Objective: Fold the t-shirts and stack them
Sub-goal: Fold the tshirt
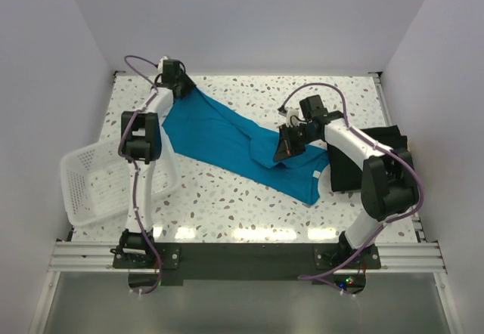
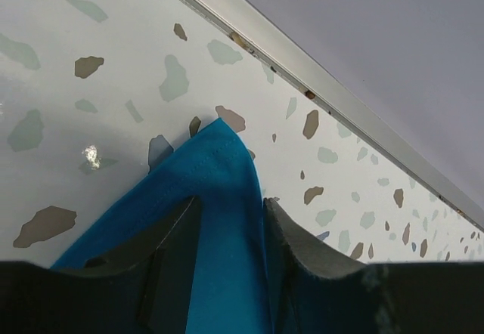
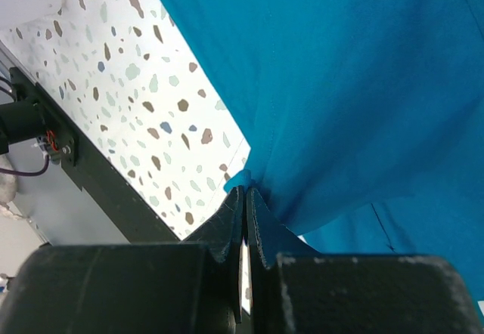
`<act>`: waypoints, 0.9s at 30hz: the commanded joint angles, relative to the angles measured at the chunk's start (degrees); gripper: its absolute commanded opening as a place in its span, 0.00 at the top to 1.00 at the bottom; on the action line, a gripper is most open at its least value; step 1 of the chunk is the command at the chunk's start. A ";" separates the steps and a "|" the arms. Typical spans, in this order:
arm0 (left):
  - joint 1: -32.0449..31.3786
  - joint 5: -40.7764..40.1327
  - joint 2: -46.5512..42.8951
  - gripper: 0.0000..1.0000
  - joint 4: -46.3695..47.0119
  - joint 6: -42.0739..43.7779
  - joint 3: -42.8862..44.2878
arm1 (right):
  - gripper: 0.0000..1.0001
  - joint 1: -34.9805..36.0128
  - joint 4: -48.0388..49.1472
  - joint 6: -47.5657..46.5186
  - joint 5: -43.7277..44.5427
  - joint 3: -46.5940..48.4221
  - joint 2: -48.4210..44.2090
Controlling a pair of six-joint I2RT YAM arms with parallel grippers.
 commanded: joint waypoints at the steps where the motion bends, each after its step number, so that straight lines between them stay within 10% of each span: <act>1: -0.67 -3.09 1.99 0.57 -4.98 1.45 2.47 | 1.00 0.28 -0.86 -1.03 -1.41 2.22 0.28; 16: -0.32 -5.28 0.60 0.97 -11.05 4.26 0.64 | 1.00 0.28 -1.13 -0.50 -0.36 2.05 0.02; 27: 0.65 -3.53 -13.37 0.98 -6.22 5.67 -22.22 | 1.00 0.28 -1.13 1.87 3.78 -2.43 -4.55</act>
